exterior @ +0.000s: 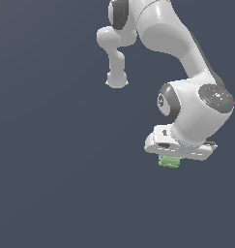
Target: Pick up the object and move it to a goal position.
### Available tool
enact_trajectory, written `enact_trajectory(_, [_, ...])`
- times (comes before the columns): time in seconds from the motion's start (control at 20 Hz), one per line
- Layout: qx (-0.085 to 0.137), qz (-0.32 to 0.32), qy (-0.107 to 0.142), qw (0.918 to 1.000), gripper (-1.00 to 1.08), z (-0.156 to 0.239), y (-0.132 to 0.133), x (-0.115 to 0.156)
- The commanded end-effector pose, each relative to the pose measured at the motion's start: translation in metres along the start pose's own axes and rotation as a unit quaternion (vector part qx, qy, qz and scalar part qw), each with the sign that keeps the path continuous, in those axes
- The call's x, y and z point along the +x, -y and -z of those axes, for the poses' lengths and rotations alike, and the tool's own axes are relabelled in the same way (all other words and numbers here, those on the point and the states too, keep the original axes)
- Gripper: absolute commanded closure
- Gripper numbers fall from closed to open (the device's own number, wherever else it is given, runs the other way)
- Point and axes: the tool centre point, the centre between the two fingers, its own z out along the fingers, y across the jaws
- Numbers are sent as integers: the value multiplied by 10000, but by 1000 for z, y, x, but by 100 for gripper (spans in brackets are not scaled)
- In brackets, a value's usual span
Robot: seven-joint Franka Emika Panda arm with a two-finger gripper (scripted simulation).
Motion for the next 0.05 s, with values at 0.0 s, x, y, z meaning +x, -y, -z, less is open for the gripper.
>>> enact_trajectory(0.0, [-2,-3,1,10000,108,1,1,1])
